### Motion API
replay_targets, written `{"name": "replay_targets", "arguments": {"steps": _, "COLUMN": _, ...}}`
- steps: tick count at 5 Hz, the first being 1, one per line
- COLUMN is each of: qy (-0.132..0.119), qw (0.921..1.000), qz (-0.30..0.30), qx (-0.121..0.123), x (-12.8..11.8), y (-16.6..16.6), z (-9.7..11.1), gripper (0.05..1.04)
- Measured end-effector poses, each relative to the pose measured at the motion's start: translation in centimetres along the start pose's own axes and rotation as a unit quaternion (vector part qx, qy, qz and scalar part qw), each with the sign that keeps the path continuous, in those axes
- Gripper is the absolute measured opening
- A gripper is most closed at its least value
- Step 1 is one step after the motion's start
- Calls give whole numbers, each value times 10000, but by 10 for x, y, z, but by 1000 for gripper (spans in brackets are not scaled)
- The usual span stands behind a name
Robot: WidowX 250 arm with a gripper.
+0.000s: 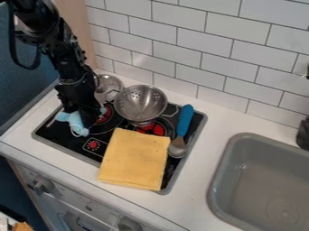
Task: Put the blue object inside the silver strainer
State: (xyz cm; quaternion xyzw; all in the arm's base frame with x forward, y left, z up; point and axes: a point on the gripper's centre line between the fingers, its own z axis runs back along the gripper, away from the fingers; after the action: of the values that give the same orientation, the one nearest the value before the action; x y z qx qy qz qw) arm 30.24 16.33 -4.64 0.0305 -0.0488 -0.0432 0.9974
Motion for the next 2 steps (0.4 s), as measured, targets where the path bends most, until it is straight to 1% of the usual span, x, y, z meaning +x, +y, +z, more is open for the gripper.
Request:
{"name": "replay_targets", "arguments": {"steps": 1, "qy": -68, "qw": 9995, "qz": 294, "qx": 107, "x": -8, "y": 7, "z": 8, "gripper": 493}}
{"name": "replay_targets", "arguments": {"steps": 2, "qy": -314, "qw": 9970, "qz": 582, "qx": 401, "x": -11, "y": 15, "z": 34, "gripper": 492}}
